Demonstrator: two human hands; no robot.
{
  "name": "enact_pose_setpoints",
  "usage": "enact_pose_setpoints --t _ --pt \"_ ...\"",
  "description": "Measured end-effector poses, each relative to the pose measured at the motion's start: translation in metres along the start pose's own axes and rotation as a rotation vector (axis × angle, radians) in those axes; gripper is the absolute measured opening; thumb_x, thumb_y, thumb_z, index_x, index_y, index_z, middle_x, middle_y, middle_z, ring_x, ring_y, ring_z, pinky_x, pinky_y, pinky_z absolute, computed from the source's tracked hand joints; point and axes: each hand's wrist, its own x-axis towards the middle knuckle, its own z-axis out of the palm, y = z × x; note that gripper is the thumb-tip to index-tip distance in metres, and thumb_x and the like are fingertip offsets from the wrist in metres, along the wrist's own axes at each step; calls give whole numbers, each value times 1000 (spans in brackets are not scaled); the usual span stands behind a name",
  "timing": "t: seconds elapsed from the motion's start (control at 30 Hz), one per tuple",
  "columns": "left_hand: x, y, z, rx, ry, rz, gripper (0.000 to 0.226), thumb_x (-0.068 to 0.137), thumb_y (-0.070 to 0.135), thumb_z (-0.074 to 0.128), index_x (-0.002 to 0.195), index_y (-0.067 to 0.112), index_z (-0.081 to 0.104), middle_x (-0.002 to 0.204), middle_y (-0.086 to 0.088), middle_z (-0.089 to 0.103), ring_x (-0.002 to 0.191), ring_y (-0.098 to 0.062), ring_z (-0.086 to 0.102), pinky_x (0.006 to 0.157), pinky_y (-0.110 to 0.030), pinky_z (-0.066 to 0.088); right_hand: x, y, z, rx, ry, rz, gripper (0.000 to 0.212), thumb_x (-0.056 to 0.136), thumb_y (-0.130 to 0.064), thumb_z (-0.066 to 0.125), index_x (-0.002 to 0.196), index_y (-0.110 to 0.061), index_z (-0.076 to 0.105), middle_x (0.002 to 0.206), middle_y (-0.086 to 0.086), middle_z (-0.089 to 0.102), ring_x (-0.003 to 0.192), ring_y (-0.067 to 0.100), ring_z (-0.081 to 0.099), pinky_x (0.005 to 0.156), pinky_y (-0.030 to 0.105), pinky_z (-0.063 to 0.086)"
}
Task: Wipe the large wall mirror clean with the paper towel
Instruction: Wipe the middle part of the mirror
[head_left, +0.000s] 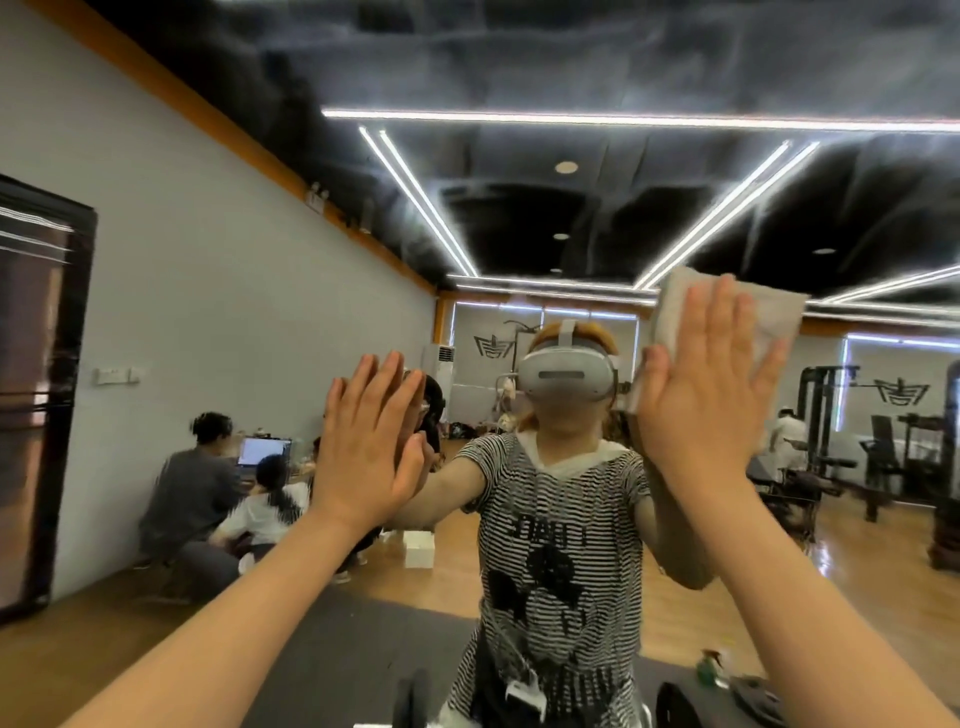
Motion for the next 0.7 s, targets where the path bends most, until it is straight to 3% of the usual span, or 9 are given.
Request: enact_pose_setpoints --t 0.13,0.37,0.57,0.7 --pt "0 2 -1 5 -5 -7 62 88 31 37 146 14 29 153 -14 28 144 -30 18 119 -42 3 -1 -4 -2 8 31 96 66 97 -42 16 156 -11 9 163 9 6 150 26 4 112 34 -22" --pt "0 1 2 37 -12 -13 65 87 33 38 148 16 26 155 -10 23 144 -29 17 119 -42 3 1 -41 9 28 31 230 67 97 -41 19 155 -10 5 163 10 1 149 28 0 115 52 -8" --pt "-1 0 2 20 4 5 65 87 33 39 148 17 25 155 -8 21 145 -28 16 118 -44 5 -15 -102 31 10 -24 -32 63 99 -42 16 153 -11 8 161 11 4 149 28 6 117 54 3" --pt "-1 0 1 0 -9 8 66 87 33 39 150 17 24 156 -8 20 146 -28 15 118 -46 6 -22 -115 36 11 -30 -87 64 98 -43 17 154 -12 8 160 9 0 149 25 4 118 49 0"
